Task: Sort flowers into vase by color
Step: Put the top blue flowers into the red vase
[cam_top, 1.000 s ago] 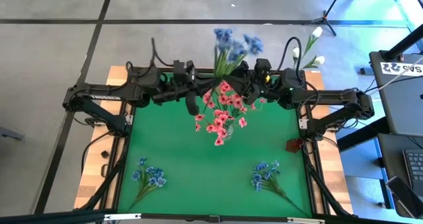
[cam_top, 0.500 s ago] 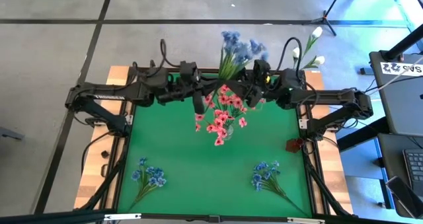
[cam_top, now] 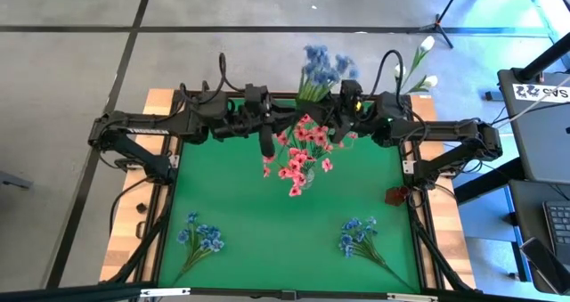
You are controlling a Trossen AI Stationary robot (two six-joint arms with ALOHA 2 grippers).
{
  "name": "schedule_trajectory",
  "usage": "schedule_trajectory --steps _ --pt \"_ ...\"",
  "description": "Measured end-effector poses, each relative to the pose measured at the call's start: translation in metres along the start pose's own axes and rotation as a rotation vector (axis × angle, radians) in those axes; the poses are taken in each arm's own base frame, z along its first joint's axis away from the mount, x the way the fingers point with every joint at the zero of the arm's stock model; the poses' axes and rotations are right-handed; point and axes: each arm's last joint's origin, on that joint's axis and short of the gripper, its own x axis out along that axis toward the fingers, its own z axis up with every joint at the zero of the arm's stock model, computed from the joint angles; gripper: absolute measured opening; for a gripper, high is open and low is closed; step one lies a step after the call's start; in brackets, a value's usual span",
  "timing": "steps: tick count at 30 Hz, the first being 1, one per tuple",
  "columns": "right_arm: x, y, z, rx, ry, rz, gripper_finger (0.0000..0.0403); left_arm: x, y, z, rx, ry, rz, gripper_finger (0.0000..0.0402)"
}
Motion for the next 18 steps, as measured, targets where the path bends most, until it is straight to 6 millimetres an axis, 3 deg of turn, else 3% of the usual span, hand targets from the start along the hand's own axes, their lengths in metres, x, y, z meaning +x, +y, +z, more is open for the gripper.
schedule_trajectory --steps 2,6,12,18 --pt "0.0 0.001 0.0 -0.047 0.008 0.017 0.0014 -0.002 -0.001 0.002 -0.002 0.002 -0.021 0.0085" --pt "-0.004 0.005 0.008 -0.071 0.006 0.047 0.002 -0.014 -0.008 0.014 0.004 -0.004 -0.097 0.0117" --pt "-0.023 0.019 0.049 -0.116 -0.05 0.159 0.0014 -0.056 -0.026 0.045 0.09 -0.05 -0.165 0.0142" --pt "-0.056 0.046 0.093 -0.164 -0.082 0.252 0.0007 -0.108 -0.039 0.079 0.058 -0.119 -0.266 0.0157"
